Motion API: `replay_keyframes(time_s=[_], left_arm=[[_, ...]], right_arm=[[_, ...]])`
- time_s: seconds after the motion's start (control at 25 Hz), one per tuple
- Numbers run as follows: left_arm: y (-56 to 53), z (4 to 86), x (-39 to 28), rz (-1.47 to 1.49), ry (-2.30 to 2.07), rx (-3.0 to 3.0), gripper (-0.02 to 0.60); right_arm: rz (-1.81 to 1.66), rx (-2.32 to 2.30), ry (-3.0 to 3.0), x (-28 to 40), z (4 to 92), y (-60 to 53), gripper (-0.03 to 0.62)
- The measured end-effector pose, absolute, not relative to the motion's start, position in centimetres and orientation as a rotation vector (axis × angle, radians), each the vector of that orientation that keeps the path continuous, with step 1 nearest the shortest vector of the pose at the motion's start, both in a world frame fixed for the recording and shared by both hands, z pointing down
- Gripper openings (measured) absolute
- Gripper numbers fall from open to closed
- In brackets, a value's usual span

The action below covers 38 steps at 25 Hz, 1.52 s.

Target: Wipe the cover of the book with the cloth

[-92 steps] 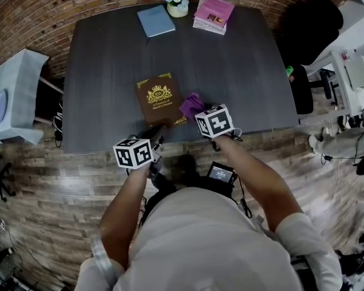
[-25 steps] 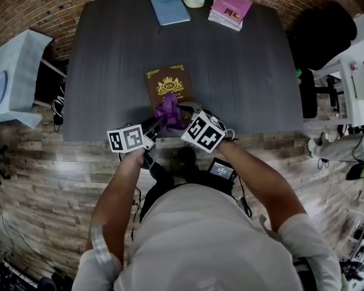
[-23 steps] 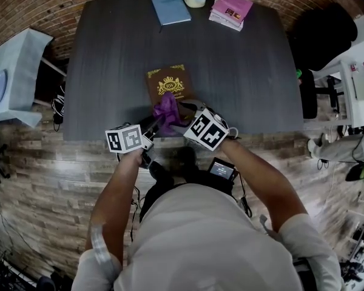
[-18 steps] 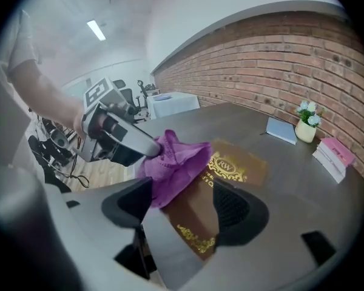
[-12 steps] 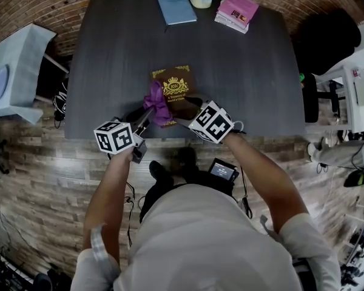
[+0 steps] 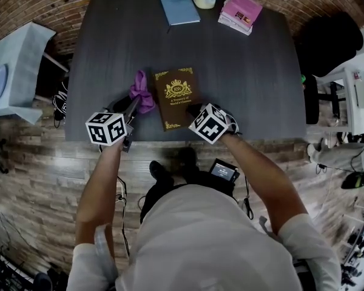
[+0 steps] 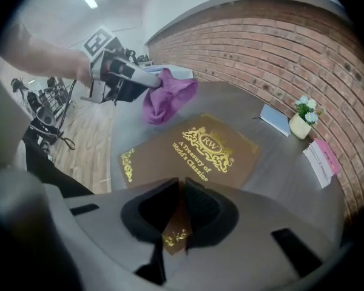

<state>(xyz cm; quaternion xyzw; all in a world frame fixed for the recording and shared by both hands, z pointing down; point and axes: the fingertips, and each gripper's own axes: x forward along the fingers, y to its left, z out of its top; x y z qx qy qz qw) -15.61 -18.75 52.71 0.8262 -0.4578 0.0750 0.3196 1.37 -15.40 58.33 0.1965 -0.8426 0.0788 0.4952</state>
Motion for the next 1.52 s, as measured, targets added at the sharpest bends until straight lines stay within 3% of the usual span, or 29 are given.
replay_keyframes(time_s=[0.76, 1.52], left_arm=[[-24.8, 55.6, -12.8, 0.631, -1.042, 2.434, 0.089], [-21.8, 56.0, -9.7, 0.548, -0.870, 2.451, 0.087]], right_arm=[[0.188, 0.384, -2.050, 1.0, 58.6, -15.2, 0.018], [0.186, 0.383, -2.067, 1.2, 58.6, -15.2, 0.018]])
